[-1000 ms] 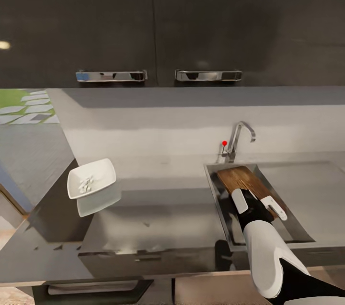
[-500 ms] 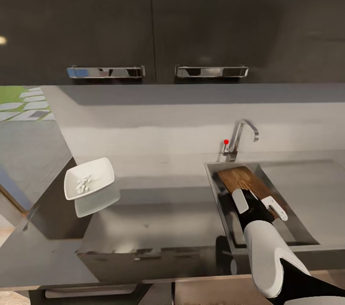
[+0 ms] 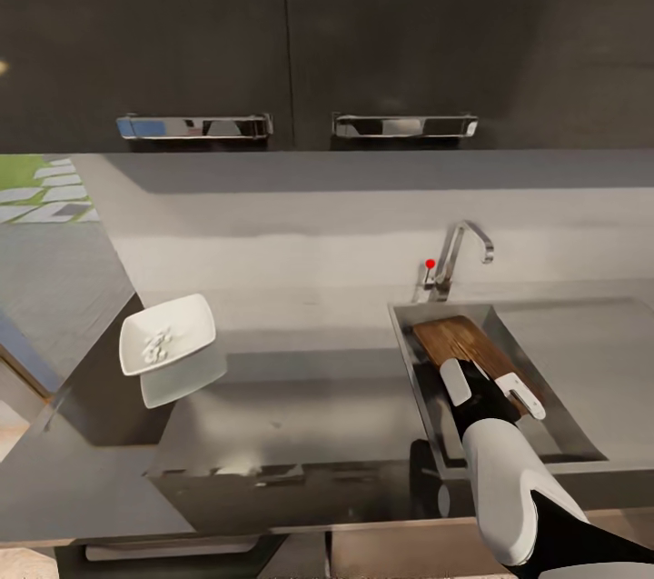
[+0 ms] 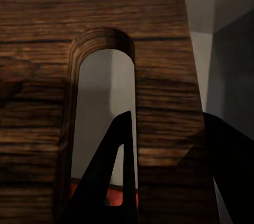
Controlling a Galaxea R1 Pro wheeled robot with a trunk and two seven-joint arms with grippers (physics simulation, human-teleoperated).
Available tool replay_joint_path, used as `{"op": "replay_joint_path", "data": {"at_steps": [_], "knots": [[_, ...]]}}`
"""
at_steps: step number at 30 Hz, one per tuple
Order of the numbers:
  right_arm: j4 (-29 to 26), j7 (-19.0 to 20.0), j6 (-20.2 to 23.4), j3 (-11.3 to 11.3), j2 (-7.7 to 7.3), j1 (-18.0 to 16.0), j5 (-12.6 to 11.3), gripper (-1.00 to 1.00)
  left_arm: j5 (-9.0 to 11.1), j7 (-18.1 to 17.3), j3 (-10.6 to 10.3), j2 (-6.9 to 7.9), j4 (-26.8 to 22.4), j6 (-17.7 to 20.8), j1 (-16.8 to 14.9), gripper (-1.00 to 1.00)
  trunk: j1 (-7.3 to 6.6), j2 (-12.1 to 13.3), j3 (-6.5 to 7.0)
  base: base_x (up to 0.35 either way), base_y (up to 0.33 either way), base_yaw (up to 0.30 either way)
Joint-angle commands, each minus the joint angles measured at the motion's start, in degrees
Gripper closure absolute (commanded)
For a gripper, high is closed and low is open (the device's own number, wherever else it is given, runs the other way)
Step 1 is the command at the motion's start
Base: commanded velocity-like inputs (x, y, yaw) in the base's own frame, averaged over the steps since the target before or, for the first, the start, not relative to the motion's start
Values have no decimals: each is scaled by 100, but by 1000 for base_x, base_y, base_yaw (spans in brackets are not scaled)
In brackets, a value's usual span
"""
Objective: In the kitchen, take the Vidalia onion out of the sink, dice it on the chopping board with the paring knife, put the diced onion into the bowl on the countertop, then place both the paring knife and the chopping board into the sink.
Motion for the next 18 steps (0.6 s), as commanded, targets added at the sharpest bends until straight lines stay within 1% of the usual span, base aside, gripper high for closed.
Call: {"op": "replay_joint_path", "data": {"at_steps": [1, 10, 18], "knots": [[-2, 2, -14, -16, 3, -4, -15, 100, 18, 14, -14, -2, -13, -5, 4, -100, 3, -12, -20, 0, 0, 0], [61, 10, -17, -19, 1, -4, -18, 100, 18, 14, -14, -2, -13, -4, 4, -100, 3, -12, -103, 0, 0, 0], [62, 11, -10, -19, -41, -3, -23, 100, 18, 14, -14, -2, -13, -5, 4, -100, 3, -12, -176, 0, 0, 0]]}}
